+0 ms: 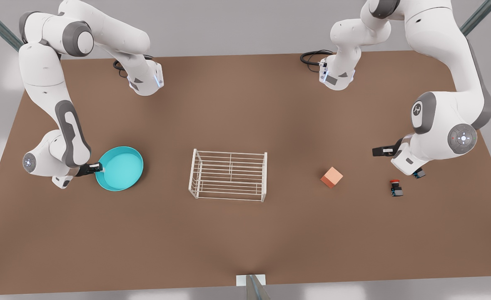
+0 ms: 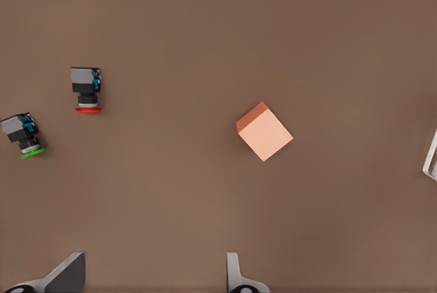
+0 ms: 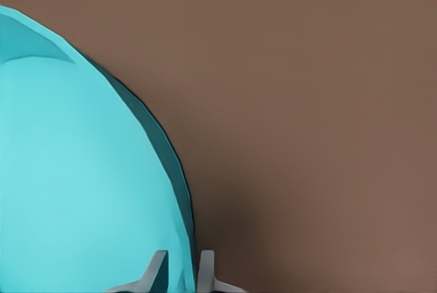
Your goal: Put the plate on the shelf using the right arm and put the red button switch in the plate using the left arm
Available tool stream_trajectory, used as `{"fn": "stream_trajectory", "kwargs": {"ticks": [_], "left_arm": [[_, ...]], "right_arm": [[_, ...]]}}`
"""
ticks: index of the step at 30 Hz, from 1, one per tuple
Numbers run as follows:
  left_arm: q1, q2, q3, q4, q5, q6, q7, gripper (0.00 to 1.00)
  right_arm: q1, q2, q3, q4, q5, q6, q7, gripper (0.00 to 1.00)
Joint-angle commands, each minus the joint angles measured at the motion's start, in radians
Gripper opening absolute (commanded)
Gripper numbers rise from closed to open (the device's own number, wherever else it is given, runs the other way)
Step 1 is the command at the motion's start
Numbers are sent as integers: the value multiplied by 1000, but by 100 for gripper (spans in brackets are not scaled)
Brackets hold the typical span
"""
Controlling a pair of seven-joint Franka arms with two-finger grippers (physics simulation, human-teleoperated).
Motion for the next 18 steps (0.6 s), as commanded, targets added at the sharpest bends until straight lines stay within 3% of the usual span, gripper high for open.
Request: {"fn": "stream_trajectory", "kwargs": {"ticks": [1,8,18], "left_arm": [[0,-1,0,0,1,0,-6,100],[0,0,0,3,1,0,-6,100],[0,3,0,5,2,0,-6,100]], "right_arm": [[0,-1,0,0,1,-2,-89,32],[0,-8,6,2,8,-22,-94,23],[-15,-48,35,13,77,-151,-138,23]]}}
